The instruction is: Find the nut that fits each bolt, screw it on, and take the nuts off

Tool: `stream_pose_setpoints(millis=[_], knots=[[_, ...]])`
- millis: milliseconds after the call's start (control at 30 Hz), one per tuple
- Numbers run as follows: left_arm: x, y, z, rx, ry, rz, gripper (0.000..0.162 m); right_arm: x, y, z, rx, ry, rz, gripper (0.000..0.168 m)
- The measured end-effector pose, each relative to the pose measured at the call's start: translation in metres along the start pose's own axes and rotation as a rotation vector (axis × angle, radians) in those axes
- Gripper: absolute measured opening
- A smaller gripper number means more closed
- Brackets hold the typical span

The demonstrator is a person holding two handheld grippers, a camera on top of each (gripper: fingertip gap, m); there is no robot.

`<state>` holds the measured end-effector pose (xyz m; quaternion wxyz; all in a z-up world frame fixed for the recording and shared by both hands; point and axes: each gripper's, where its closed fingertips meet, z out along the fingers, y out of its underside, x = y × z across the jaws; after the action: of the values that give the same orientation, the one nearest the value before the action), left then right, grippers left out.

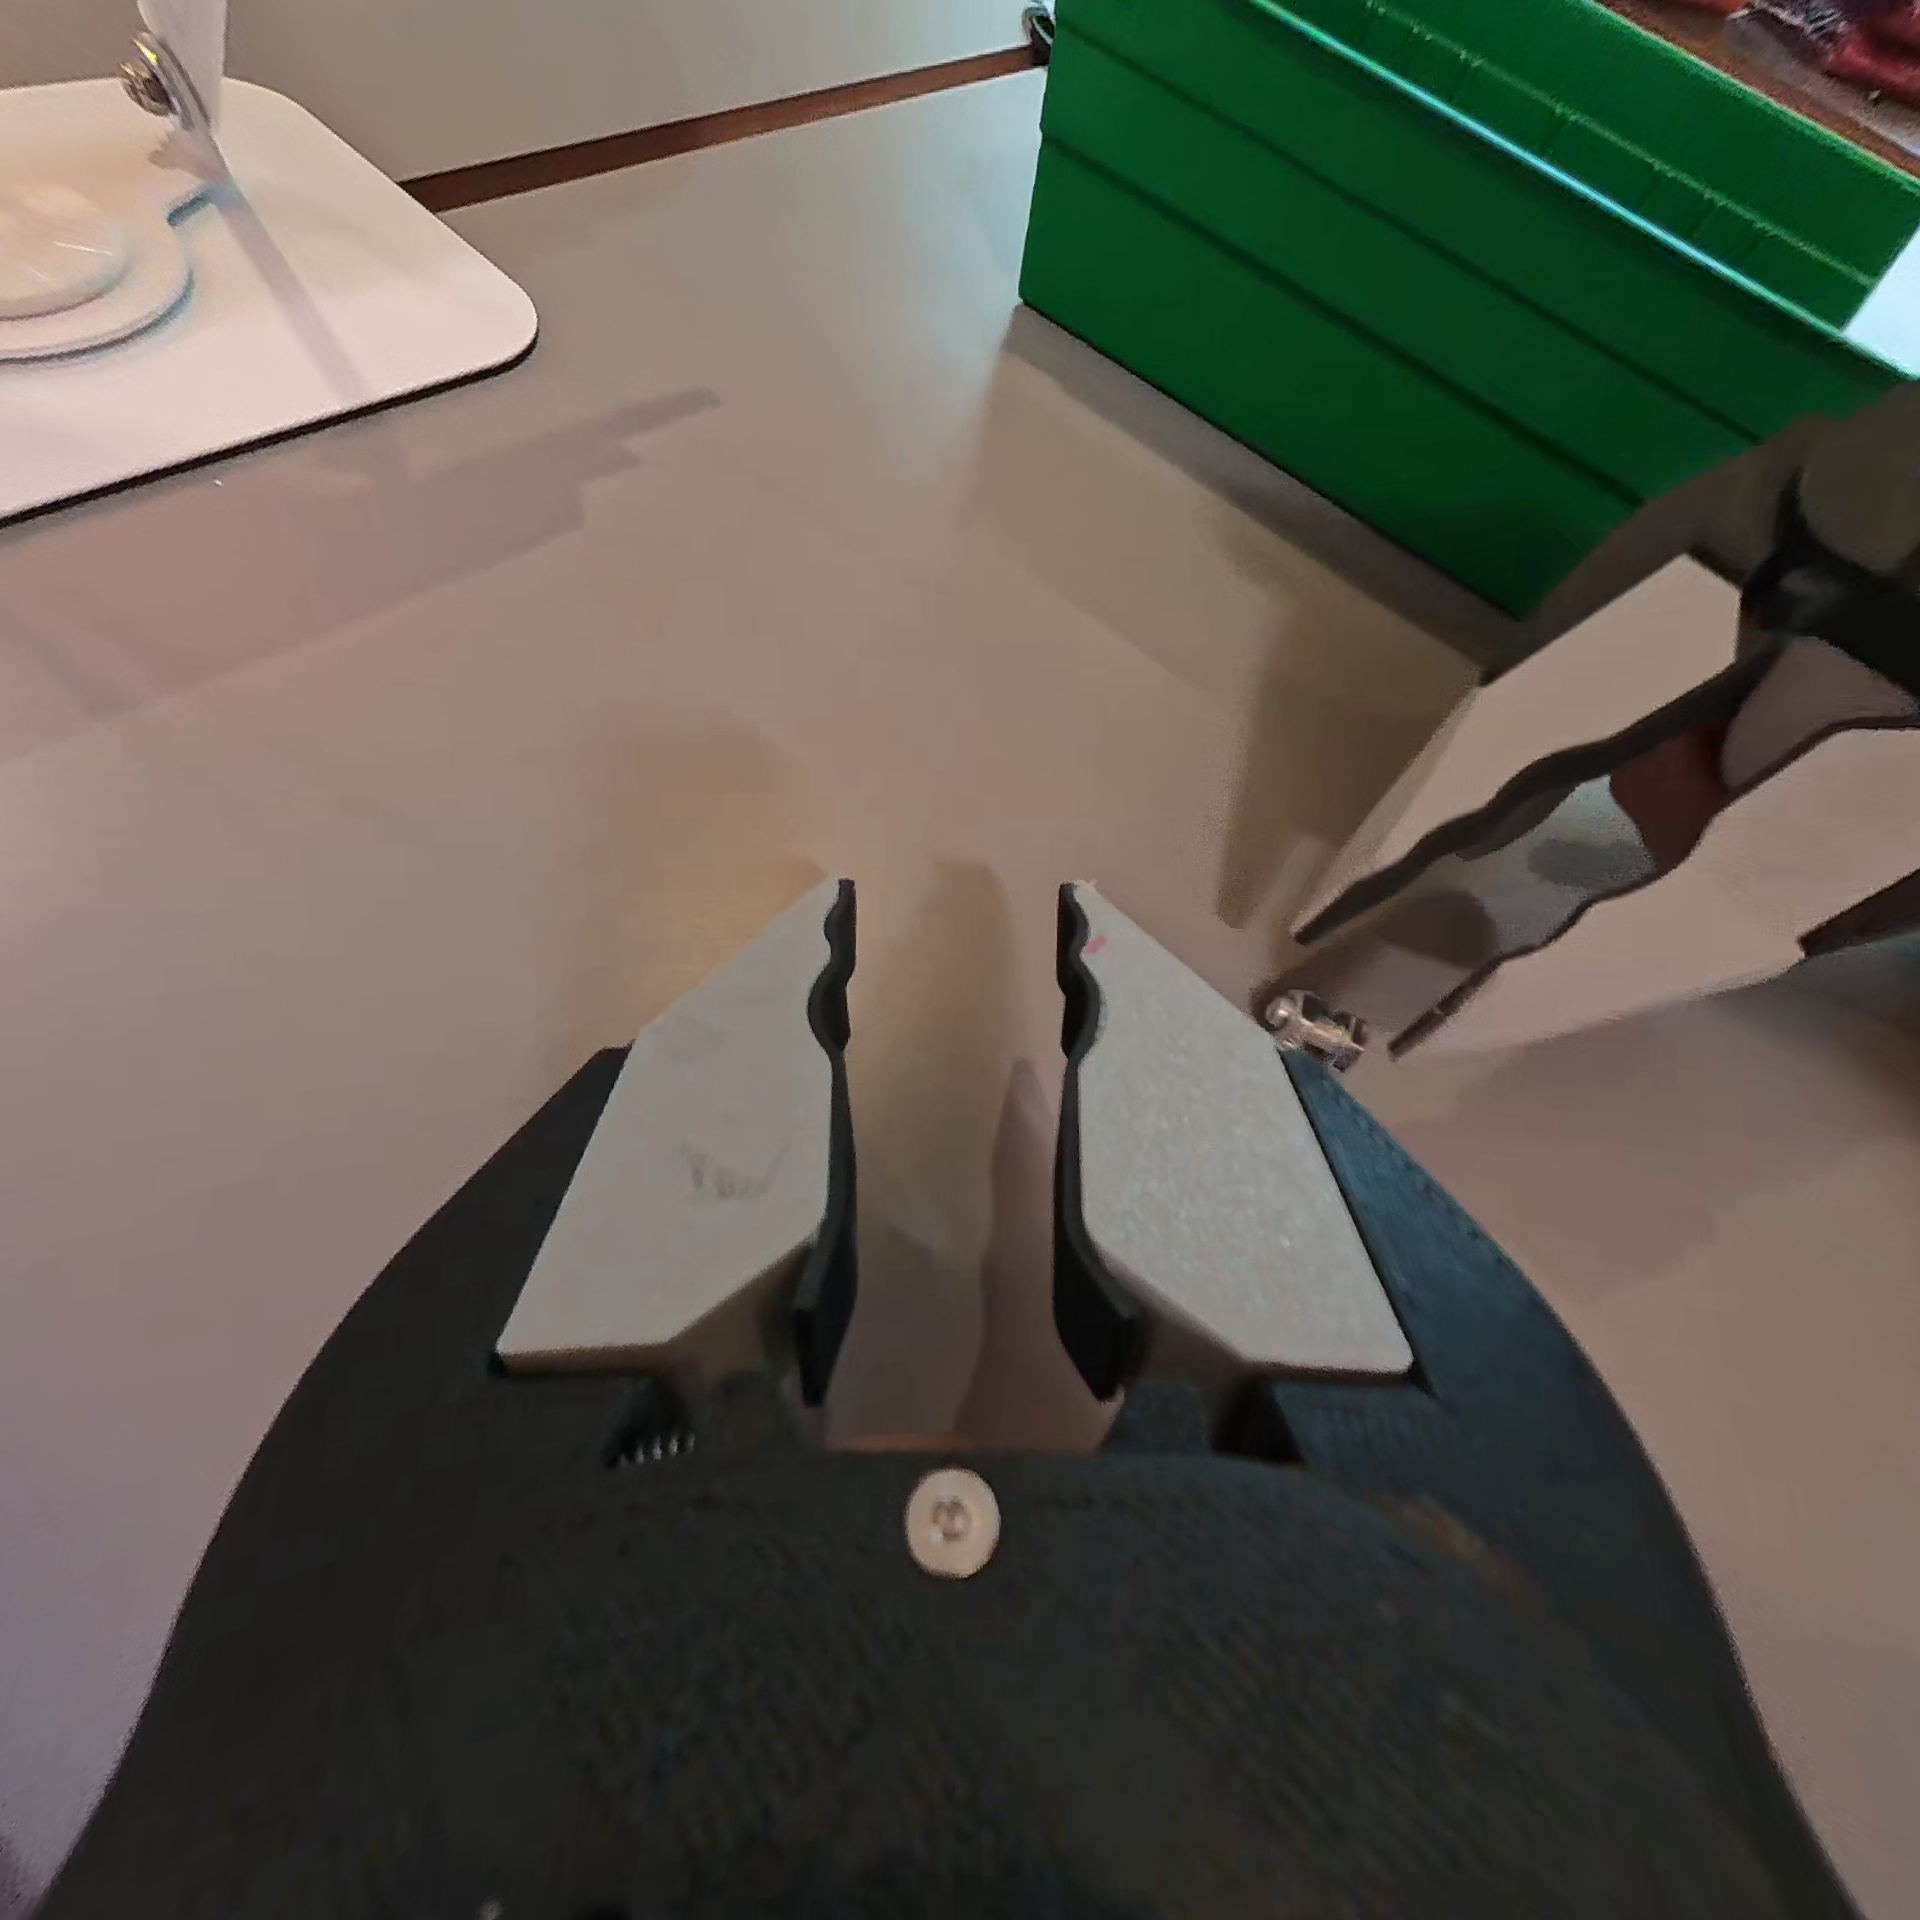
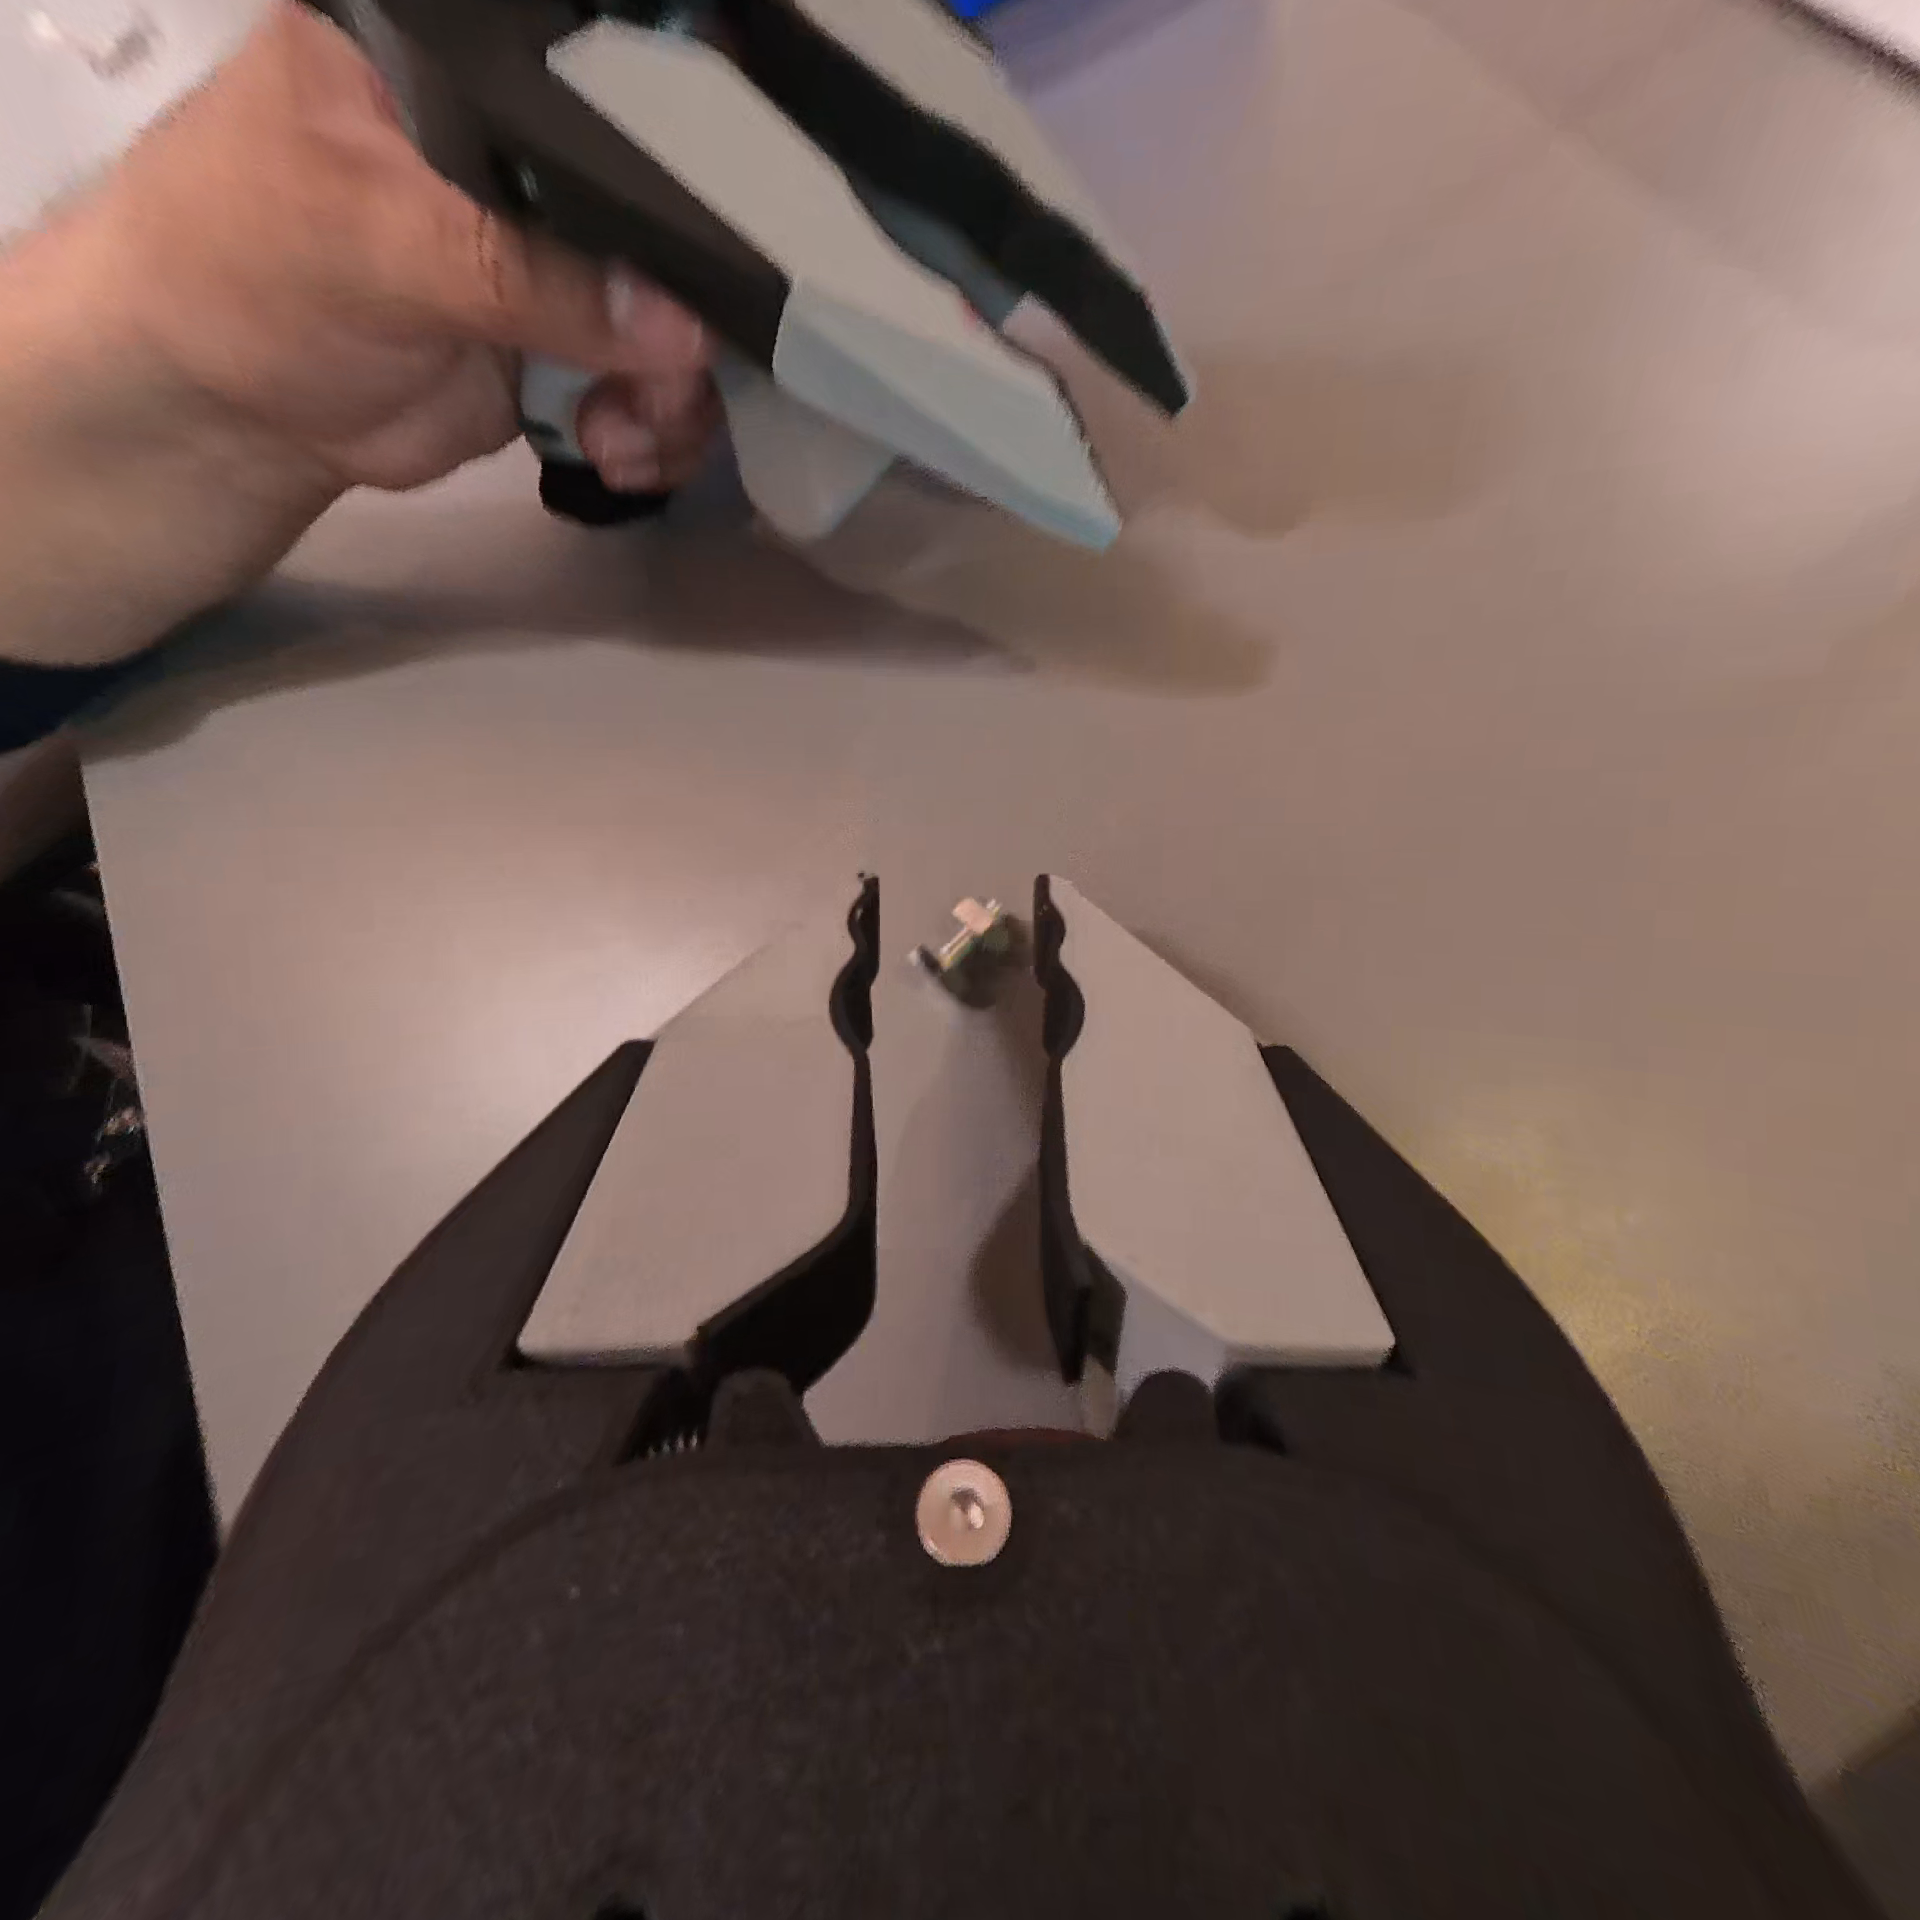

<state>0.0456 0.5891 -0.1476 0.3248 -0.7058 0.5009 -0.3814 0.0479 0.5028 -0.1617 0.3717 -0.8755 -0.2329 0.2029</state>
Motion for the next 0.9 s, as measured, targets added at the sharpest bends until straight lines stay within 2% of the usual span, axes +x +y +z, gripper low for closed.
stream_pose_setpoints(millis=[67, 167, 267, 333, 500, 667, 767, 833, 900], knots=[[0.000, -0.002, -0.002, 0.007, -0.002, 0.001, 0.036, -0.008, 0.005, -0.004, -0.039, -0.028, 0.000, 0.028], [-0.001, -0.001, -0.001, 0.007, 0.005, -0.010, 0.037, -0.012, 0.011, -0.004, -0.065, -0.044, 0.004, 0.015], [0.002, 0.001, 0.001, 0.000, 0.024, -0.016, 0.037, -0.003, 0.025, 0.005, -0.145, 0.000, 0.005, 0.016], [0.004, 0.002, 0.002, -0.005, 0.028, -0.009, 0.037, -0.001, 0.020, 0.007, -0.118, 0.009, 0.012, 0.020], [0.009, 0.004, 0.005, -0.020, 0.040, 0.006, 0.037, 0.011, 0.018, 0.011, -0.094, 0.044, -0.015, 0.020], [0.012, 0.002, 0.002, -0.015, 0.050, 0.011, 0.036, 0.024, 0.023, 0.001, -0.135, 0.135, -0.169, 0.017], [0.013, 0.002, 0.002, -0.014, 0.056, 0.008, 0.037, 0.016, 0.016, 0.001, -0.088, 0.078, -0.152, 0.016], [0.014, 0.002, 0.002, -0.017, 0.060, 0.011, 0.037, 0.009, 0.011, 0.001, -0.052, 0.030, -0.146, 0.005], [0.016, 0.004, 0.002, -0.027, 0.066, 0.018, 0.037, 0.014, 0.013, 0.000, -0.065, 0.054, -0.144, 0.005]])
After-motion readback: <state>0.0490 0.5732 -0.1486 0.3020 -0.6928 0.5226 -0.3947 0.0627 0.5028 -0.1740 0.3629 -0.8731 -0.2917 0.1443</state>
